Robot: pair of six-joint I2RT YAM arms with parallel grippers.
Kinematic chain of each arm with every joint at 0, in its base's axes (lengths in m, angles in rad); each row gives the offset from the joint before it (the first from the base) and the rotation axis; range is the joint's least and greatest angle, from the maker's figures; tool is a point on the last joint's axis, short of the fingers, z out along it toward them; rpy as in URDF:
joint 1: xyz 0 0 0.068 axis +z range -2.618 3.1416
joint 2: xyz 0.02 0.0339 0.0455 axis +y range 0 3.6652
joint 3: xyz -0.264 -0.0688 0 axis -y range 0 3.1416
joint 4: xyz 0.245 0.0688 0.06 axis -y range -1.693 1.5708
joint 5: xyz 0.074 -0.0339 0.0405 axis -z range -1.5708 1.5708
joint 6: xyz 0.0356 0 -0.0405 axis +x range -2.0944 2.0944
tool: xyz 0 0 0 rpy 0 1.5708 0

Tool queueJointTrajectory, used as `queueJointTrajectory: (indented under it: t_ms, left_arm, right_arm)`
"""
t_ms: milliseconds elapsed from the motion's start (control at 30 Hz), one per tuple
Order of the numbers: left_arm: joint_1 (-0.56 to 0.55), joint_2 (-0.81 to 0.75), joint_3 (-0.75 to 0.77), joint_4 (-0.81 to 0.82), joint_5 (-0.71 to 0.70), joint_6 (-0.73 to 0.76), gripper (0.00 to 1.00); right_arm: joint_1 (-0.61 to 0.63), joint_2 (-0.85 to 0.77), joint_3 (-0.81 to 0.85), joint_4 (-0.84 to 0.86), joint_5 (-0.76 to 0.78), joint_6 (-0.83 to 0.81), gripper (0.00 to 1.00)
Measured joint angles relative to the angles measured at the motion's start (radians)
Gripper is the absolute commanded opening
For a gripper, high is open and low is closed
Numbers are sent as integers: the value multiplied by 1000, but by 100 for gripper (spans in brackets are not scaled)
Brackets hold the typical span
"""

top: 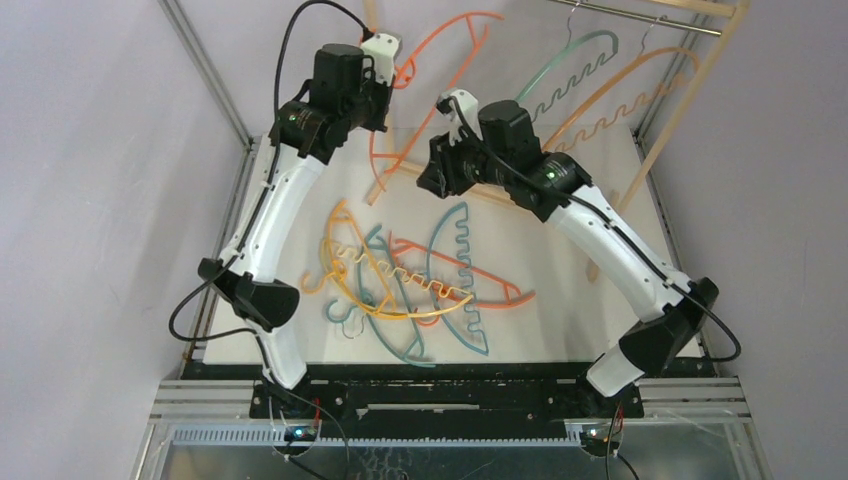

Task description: Organize the hangers

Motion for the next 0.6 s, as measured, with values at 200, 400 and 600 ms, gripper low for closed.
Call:
queueJointTrajectory:
  t_ms: [200, 400, 600]
  left_arm:
    - [-22, -3, -1, 91, 96, -21, 0]
    - [-59, -37, -72, 129, 145, -34, 0]
    - [-61, -69, -123, 134, 146, -41, 0]
  right_arm:
    - [-16, 71, 47, 6, -11, 17, 44]
    - [-29, 73, 55, 29, -42, 47, 42]
    - [-29, 74, 59, 63, -56, 65, 41]
